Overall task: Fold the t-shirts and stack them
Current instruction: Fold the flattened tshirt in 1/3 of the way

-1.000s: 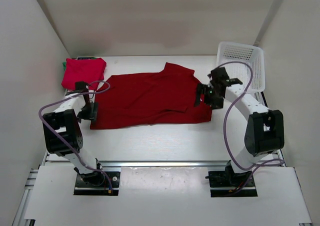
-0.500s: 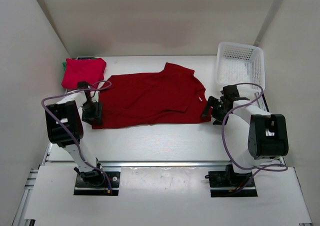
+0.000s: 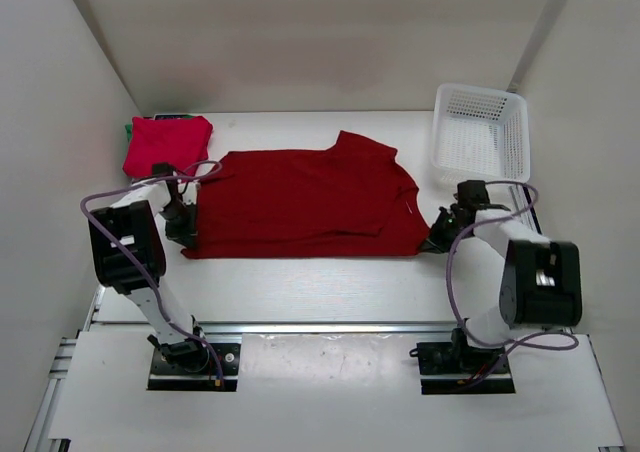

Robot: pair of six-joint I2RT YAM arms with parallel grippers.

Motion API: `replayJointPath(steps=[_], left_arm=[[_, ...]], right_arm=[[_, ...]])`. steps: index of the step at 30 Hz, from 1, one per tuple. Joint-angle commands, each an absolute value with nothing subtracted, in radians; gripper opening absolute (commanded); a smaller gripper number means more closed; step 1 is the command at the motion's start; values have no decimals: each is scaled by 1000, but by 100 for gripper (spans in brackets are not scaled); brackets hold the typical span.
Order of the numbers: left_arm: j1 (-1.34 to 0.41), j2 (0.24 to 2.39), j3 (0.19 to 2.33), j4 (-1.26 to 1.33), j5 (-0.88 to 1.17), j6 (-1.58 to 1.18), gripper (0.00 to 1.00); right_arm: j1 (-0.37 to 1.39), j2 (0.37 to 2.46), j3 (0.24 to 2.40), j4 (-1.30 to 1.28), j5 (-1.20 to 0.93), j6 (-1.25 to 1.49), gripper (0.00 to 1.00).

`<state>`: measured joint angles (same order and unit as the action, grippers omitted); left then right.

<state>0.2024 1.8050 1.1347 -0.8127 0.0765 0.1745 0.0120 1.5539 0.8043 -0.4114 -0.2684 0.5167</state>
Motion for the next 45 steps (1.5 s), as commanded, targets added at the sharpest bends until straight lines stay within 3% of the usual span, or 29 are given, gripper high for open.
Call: replayJointPath(steps=[1, 9, 11, 13, 14, 15, 16, 18, 21, 25, 26, 31, 36, 45], left_arm=[[248, 1700, 1080, -860, 5, 276, 0], [199, 1572, 914, -951, -181, 388, 1], [207, 1554, 879, -969, -176, 394, 12], [207, 1532, 842, -965, -208, 397, 39], [210, 1516, 832, -953, -219, 402, 46], [215, 1499, 824, -950, -235, 394, 67], [222, 1493, 822, -937, -261, 397, 91], [232, 1456, 851, -917, -305, 393, 99], [219, 1396, 932, -868, -371, 391, 98], [34, 1330, 1099, -850, -335, 420, 98], [14, 1338, 1141, -857, -287, 437, 97], [-508, 1441, 1259, -874, -215, 473, 87], [-783, 1692, 1471, -914, 130, 394, 64], [-1106, 1925, 1583, -824, 163, 425, 68]], right_arm=[[-47, 1383, 723, -607, -241, 532, 0], [-28, 1144, 557, -814, -224, 643, 0], [-12, 1132, 539, -848, -213, 681, 6], [-20, 1102, 515, -891, -189, 695, 32], [-17, 1071, 509, -906, -187, 713, 40], [-21, 1030, 511, -925, -169, 724, 54], [-23, 1013, 524, -954, -138, 732, 58], [-22, 938, 564, -991, -94, 756, 58], [18, 894, 620, -1028, -16, 805, 51], [164, 882, 637, -947, 11, 842, 5], [179, 890, 631, -898, -23, 859, 0], [244, 1005, 594, -764, -118, 833, 0], [207, 1136, 577, -634, -176, 775, 0], [152, 1181, 473, -549, -215, 796, 0]])
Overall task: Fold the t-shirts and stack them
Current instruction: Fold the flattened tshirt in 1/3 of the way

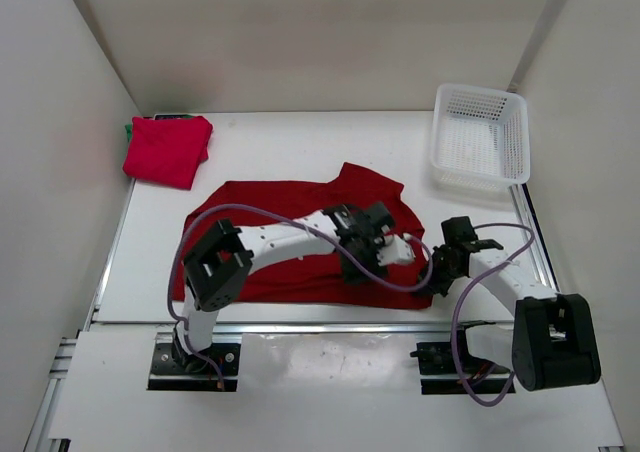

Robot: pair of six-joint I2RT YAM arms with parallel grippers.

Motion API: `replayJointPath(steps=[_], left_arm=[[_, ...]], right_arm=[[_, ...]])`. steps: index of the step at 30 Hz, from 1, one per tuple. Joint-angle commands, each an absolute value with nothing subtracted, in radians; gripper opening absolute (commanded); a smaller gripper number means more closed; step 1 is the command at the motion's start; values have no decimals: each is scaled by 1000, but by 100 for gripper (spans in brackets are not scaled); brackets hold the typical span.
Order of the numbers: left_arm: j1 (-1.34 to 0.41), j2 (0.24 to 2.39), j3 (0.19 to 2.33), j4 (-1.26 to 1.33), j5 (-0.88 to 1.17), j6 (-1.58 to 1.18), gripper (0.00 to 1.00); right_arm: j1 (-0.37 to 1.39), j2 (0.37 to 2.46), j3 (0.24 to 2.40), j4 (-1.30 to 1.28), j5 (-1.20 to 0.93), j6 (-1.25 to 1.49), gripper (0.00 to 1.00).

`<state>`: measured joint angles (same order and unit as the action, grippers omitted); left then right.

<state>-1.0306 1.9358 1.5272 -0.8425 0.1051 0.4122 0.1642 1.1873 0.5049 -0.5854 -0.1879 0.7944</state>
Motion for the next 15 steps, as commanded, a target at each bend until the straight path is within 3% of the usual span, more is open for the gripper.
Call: replayJointPath(steps=[1, 11, 15], left_arm=[[-1127, 1931, 1574, -821, 150, 426, 69], [-1164, 1988, 1560, -680, -26, 380, 72], [-1163, 2026, 1578, -679, -8, 373, 71]], right_arm=[[150, 1175, 468, -548, -213, 807, 0], [109, 1115, 400, -560, -225, 778, 0], [112, 1121, 400, -558, -232, 772, 0]])
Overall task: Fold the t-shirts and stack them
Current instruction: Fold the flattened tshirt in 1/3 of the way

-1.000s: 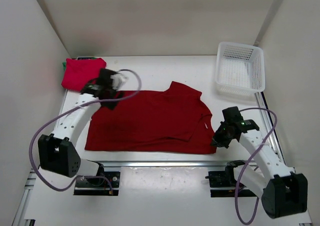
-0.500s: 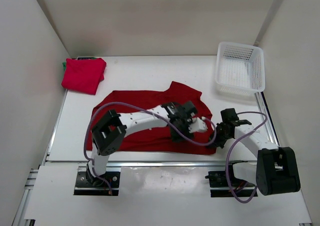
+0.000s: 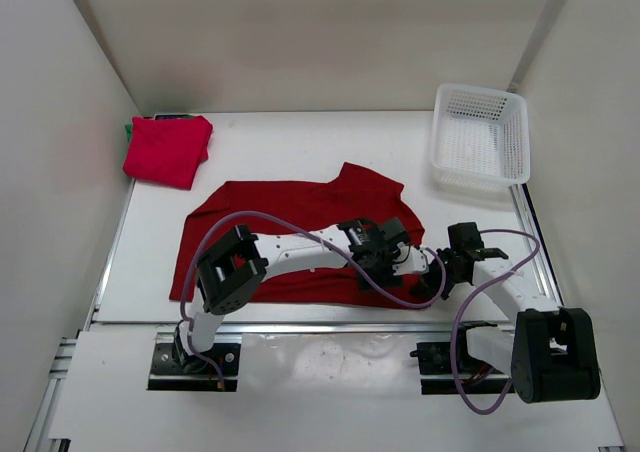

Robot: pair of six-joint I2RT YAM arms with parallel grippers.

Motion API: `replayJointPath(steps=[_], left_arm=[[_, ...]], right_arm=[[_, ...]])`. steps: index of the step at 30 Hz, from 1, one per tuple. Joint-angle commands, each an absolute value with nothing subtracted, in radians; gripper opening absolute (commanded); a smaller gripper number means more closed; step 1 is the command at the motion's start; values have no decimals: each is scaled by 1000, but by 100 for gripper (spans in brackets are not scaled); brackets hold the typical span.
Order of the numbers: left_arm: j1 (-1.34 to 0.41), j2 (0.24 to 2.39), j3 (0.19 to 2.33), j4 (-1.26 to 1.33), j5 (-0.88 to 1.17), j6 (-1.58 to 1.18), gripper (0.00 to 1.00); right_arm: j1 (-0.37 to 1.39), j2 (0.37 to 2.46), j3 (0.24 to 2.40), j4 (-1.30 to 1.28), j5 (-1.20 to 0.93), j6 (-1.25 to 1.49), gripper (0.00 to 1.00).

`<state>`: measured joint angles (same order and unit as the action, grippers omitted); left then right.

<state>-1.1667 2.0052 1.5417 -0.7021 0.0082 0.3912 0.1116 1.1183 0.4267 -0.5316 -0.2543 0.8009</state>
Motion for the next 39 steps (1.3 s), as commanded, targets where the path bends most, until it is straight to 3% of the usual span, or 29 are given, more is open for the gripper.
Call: replayJointPath(steps=[1, 7, 12, 18, 25, 32, 37, 39], left_arm=[[-1164, 2034, 1578, -677, -11, 370, 71], [-1170, 2054, 1566, -649, -6, 347, 70], [-1157, 2054, 1591, -652, -5, 330, 53], [-1154, 2052, 1621, -649, 17, 316, 59], [-1160, 2079, 1597, -630, 31, 313, 49], [-1155, 2089, 1597, -637, 51, 331, 53], [-1141, 2091, 1597, -629, 9, 316, 2], [-1123, 2080, 1612, -635, 2, 308, 0]], right_arm=[[115, 1126, 402, -554, -233, 776, 0], [86, 1121, 397, -564, -236, 769, 0], [87, 1109, 390, -577, -233, 761, 0], [78, 1094, 370, -575, -239, 770, 0], [60, 1088, 367, -592, -238, 752, 0], [40, 1077, 368, -598, -238, 741, 0], [45, 1083, 373, -604, -233, 742, 0], [45, 1089, 368, -607, -232, 736, 0]])
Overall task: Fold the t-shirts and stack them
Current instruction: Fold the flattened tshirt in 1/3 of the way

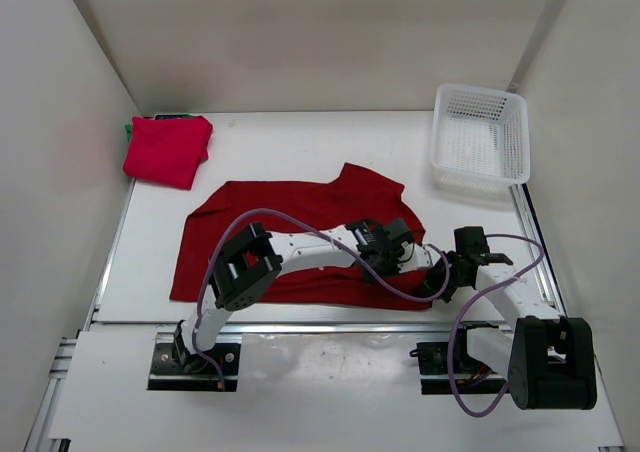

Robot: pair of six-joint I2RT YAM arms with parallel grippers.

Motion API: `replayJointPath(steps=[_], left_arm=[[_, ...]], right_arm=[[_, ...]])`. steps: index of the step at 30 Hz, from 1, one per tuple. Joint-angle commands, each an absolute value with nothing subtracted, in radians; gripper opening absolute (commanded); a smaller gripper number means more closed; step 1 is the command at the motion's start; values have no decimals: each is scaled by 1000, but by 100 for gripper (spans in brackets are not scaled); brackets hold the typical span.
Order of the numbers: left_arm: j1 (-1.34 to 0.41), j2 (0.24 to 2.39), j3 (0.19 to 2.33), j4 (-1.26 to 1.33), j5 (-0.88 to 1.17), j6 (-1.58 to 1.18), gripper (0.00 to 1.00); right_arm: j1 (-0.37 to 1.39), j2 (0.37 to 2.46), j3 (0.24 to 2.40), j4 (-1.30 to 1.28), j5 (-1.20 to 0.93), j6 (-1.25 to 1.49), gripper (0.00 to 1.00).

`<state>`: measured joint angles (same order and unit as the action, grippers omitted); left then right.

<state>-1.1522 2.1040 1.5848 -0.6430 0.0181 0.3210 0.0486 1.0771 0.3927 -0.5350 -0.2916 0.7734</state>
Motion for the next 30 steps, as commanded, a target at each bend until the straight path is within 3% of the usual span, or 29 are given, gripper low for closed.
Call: replayJointPath(steps=[1, 12, 16, 20, 22, 23, 24, 25, 26, 28, 30], left_arm=[[-1099, 2077, 1612, -640, 3, 301, 0], [-939, 2016, 1580, -609, -118, 223, 0], [-914, 1993, 1543, -569, -202, 193, 10], [-905, 1971, 1545, -558, -261, 195, 38], [-900, 1956, 1546, -561, -279, 196, 61], [-893, 1939, 1545, -568, -276, 201, 68], [-891, 1928, 1540, -581, -269, 196, 85], [-887, 1896, 1529, -586, -265, 198, 93], [-878, 1853, 1519, -600, -261, 198, 97], [-853, 1774, 1445, -609, -270, 215, 98], [-775, 1688, 1358, -612, -293, 227, 99]], right_arm=[[48, 1083, 368, -606, -226, 736, 0], [74, 1114, 387, -627, -192, 752, 0], [84, 1120, 385, -632, -178, 753, 0], [83, 1114, 388, -634, -186, 752, 0], [84, 1095, 403, -643, -178, 739, 0], [84, 1077, 422, -652, -178, 744, 1], [92, 1060, 436, -685, -148, 756, 5], [95, 1037, 466, -727, -115, 752, 13], [116, 1014, 500, -753, -100, 759, 18], [127, 990, 552, -866, -23, 781, 38], [144, 957, 595, -951, 41, 805, 49]])
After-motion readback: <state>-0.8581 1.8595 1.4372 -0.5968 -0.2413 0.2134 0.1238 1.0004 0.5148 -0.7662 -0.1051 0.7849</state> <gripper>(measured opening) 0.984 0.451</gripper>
